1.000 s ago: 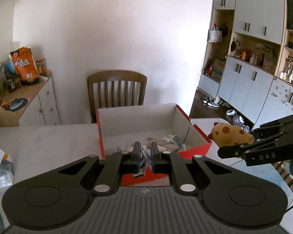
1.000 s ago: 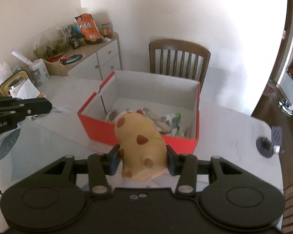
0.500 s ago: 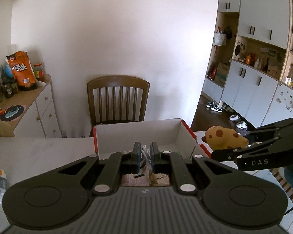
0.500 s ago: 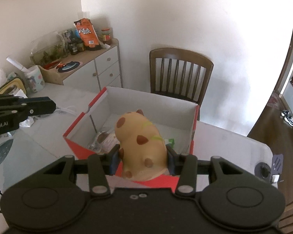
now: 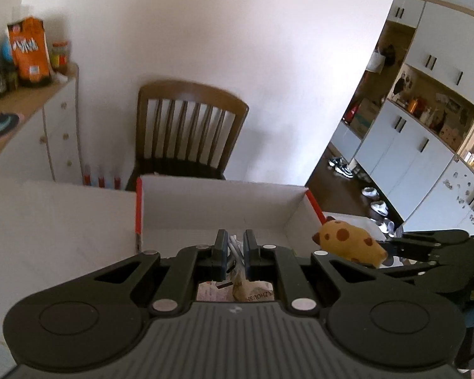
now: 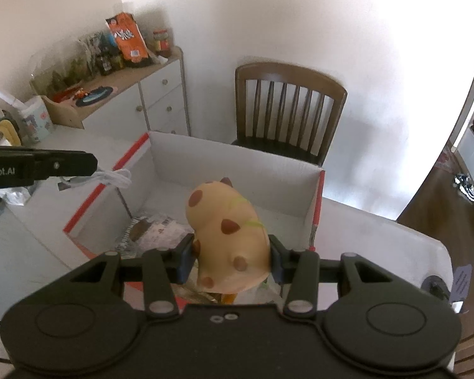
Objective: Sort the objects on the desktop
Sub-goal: 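Lift the cable and hamster toy and carry both over the red box, then lower the hamster toy and cable into the box and open both grippers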
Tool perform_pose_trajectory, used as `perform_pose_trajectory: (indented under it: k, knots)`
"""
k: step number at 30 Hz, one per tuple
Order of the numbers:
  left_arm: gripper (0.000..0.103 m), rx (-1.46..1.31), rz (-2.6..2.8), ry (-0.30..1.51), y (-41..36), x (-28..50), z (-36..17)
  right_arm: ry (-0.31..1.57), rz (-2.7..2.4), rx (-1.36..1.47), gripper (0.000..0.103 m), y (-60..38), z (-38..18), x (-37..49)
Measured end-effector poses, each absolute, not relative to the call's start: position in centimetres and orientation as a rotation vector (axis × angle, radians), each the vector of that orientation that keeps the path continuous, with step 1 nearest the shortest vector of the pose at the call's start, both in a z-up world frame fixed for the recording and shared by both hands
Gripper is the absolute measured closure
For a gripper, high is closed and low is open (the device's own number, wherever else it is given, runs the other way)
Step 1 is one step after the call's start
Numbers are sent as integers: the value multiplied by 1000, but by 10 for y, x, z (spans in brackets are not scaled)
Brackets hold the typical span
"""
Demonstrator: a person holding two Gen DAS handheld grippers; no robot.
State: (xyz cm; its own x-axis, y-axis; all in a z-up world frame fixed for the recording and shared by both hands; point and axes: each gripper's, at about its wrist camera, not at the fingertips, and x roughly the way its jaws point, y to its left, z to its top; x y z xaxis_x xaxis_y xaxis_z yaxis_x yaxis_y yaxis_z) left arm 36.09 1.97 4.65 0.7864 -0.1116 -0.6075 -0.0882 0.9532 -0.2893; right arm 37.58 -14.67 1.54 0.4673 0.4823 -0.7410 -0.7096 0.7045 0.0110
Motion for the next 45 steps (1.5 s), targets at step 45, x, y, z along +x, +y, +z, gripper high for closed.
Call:
perform_pose_trajectory:
  k: [45]
  knots:
    - [94,-139,0,971,19,466,-52,982,710,-423,57,-68,-78,447]
